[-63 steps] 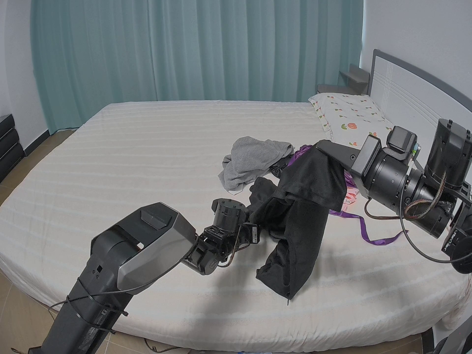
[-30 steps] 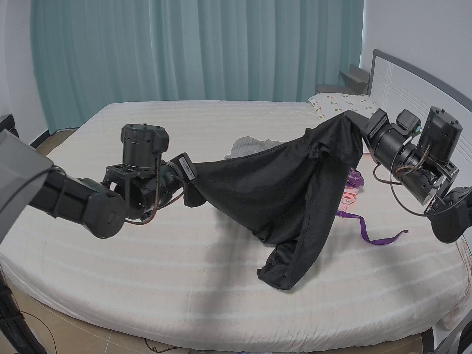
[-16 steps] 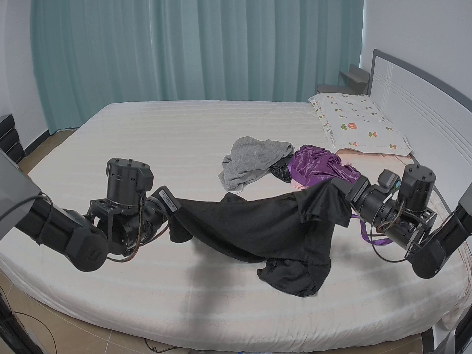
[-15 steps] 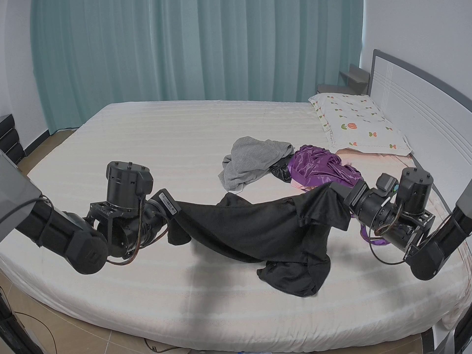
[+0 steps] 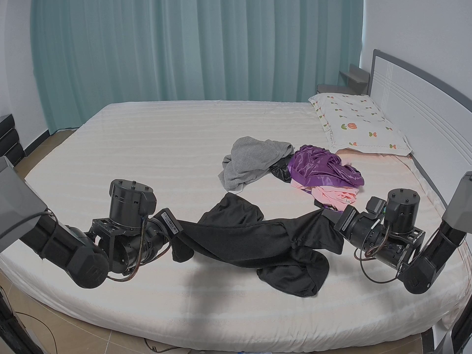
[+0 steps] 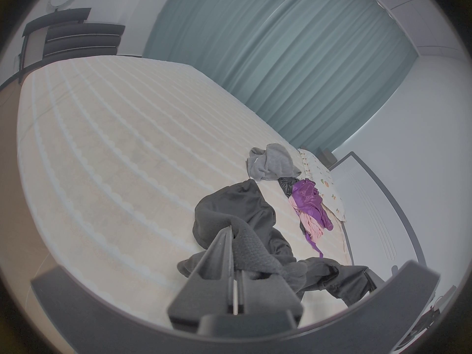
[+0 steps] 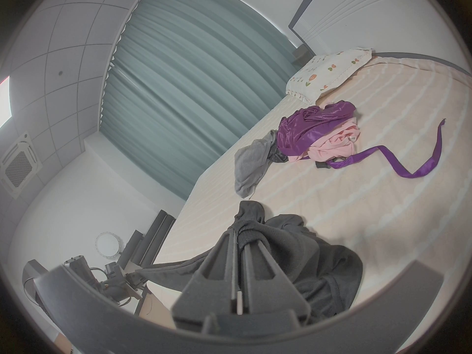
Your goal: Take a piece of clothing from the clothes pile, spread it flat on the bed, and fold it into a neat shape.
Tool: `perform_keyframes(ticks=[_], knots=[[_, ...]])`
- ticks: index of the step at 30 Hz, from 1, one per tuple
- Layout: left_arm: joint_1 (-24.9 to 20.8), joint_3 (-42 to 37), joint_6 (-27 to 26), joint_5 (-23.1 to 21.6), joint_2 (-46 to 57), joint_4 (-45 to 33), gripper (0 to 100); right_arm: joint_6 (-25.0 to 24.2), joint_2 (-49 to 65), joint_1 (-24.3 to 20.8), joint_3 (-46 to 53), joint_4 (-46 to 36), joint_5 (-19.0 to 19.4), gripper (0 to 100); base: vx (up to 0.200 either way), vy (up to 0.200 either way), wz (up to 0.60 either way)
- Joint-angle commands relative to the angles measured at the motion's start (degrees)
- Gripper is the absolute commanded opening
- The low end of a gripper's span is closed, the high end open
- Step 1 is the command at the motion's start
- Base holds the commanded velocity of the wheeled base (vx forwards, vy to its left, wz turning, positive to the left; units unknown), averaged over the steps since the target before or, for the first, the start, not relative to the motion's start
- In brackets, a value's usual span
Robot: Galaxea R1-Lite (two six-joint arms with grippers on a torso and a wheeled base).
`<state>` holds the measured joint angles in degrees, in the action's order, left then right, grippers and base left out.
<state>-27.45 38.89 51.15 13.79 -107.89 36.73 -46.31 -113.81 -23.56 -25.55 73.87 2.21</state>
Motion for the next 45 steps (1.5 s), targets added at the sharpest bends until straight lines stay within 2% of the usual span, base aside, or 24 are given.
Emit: perform_keyframes(ticks=[1,5,12,18,33,45], knots=[[-0.4,-0.7,0.0,-0.3,0.2,0.1,0,0.1,0.3,-1.0,0.9,0.6,-0.4,0,0.0,0.0,0.0],[-0.7,-0.9,0.0,-0.3,0.5,0.1,0,0.2,1.0,-1.7,0.9,1.4,-2.1,0,-0.1,0.0,0.0],[-1.6,-2.0,0.1,-0.3,1.1,0.1,0,0.3,3.3,-2.3,2.0,1.4,-2.1,0,-0.2,0.0,0.0],[-1.6,-2.6,0.2,-2.0,2.4,0.2,0,0.3,3.5,-2.4,2.2,1.3,-2.0,0,0.0,0.0,0.0],[-1.0,-2.8,2.2,-2.1,3.1,0.2,0,0.3,3.6,-2.9,2.2,1.3,-2.1,0,0.0,0.0,0.0],[-1.6,-3.1,2.2,-2.2,6.4,-1.1,0,0.4,4.7,-3.0,2.1,1.2,-3.4,0,0.0,0.2,0.0]])
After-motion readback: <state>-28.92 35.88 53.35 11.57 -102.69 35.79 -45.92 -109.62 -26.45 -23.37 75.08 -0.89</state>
